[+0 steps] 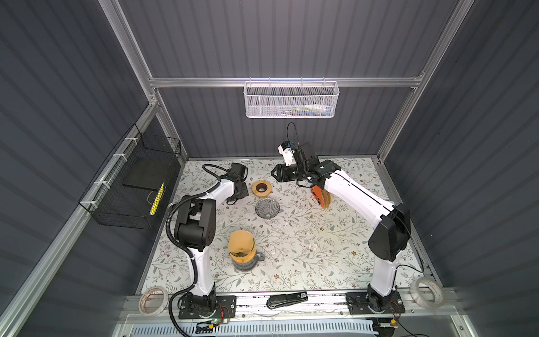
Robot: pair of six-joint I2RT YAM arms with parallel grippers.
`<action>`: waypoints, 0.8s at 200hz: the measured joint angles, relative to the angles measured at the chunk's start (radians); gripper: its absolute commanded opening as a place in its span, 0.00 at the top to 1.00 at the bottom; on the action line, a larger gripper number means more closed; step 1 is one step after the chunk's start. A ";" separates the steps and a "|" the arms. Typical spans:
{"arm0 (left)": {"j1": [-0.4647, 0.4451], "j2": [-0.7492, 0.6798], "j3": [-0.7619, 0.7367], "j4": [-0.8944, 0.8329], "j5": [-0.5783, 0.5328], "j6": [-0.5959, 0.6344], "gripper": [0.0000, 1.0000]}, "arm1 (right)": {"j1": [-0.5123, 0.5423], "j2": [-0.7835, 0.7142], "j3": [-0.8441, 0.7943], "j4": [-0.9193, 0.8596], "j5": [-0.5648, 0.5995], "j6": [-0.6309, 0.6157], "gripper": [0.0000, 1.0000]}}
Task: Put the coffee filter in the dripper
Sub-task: 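Lift the glass pitcher with the left gripper while the right arm draws back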
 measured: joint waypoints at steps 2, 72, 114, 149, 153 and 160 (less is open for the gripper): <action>0.000 0.000 0.000 -0.001 -0.001 0.000 1.00 | 0.000 0.000 0.000 0.000 0.000 0.000 0.56; 0.000 -0.097 -0.004 -0.053 -0.021 0.011 1.00 | 0.000 -0.001 -0.002 0.003 -0.004 0.019 0.57; 0.000 -0.213 -0.014 -0.077 -0.026 0.034 1.00 | 0.000 -0.016 -0.032 0.009 -0.016 0.033 0.57; 0.000 -0.265 -0.019 -0.122 -0.023 0.059 1.00 | 0.000 -0.047 -0.048 0.012 -0.026 0.037 0.57; 0.000 -0.271 -0.020 -0.129 -0.022 0.061 1.00 | 0.000 -0.050 -0.050 0.013 -0.026 0.038 0.57; 0.000 -0.282 -0.020 -0.141 -0.018 0.064 1.00 | 0.000 -0.059 -0.055 0.016 -0.027 0.038 0.57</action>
